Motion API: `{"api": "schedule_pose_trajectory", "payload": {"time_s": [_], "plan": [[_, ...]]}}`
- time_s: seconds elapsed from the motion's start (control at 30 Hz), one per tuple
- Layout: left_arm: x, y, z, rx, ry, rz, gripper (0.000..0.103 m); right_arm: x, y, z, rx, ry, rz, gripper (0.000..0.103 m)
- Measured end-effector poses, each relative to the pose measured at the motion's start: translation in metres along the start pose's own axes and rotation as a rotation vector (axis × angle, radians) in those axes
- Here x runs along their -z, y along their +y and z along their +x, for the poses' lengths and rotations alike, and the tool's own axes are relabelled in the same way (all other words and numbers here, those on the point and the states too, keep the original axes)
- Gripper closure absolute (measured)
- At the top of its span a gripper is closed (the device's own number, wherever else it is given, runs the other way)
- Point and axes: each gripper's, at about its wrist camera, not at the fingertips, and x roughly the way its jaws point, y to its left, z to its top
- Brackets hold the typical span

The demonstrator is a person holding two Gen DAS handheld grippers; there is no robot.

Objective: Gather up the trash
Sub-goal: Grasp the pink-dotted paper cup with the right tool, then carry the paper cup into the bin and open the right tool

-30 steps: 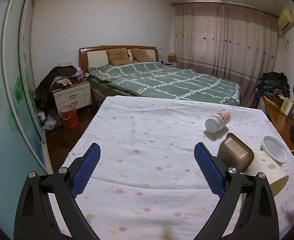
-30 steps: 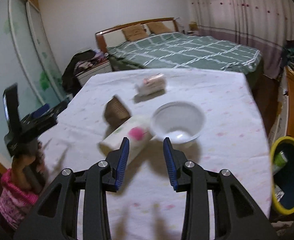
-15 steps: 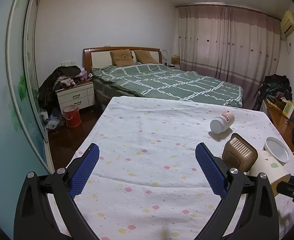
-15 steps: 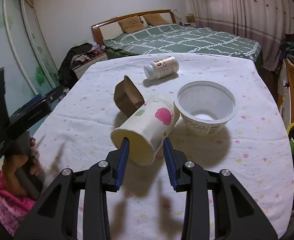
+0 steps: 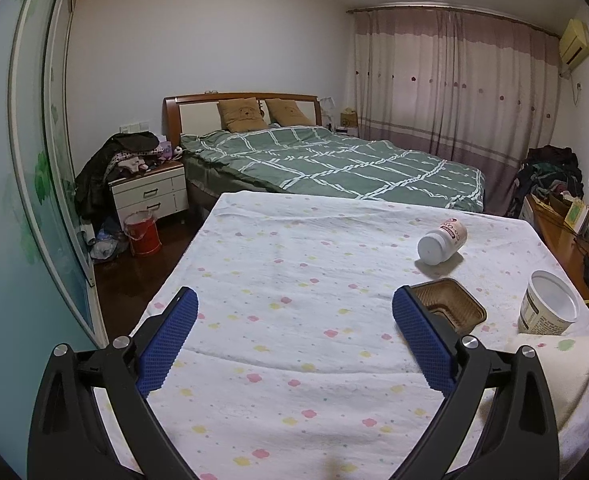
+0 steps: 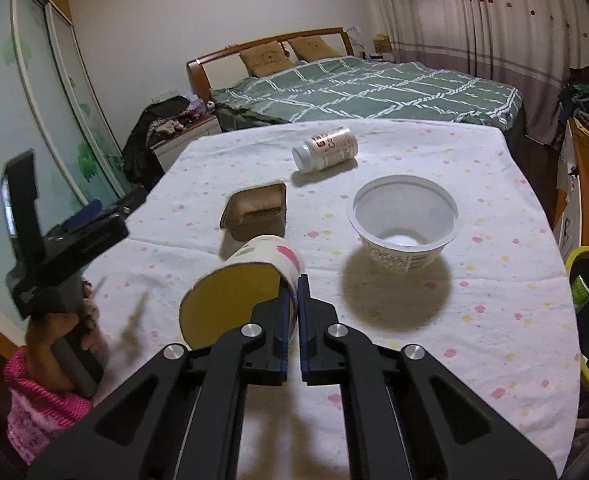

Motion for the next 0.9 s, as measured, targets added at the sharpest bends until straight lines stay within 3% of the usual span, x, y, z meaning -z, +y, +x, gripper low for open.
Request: {"api": "schedule_pose_trajectory", "payload": {"time_s": [0.27, 0.43, 0.73, 0.9], "plan": [[0.000, -0.001, 0.000, -0.001, -0.001, 0.003, 0.006, -0.005, -0.018, -0.039, -0.053, -0.059, 0.053, 0.099], [0.000, -0.002, 0.000, -0.003, 0.001, 0.012, 0.006, -0.010, -0.045, -0.070, -0.031, -0.124, 0.112, 0.099], [0.001, -0.003, 0.001, -0.011, 0.004, 0.017, 0.006, -0.010, -0.123, -0.124, 0.163, -0.254, 0.255, 0.099], [0.001, -0.004, 0.001, -0.016, 0.007, 0.023, 0.006, 0.001, -0.177, -0.139, 0.311, -0.259, 0.344, 0.099]]}}
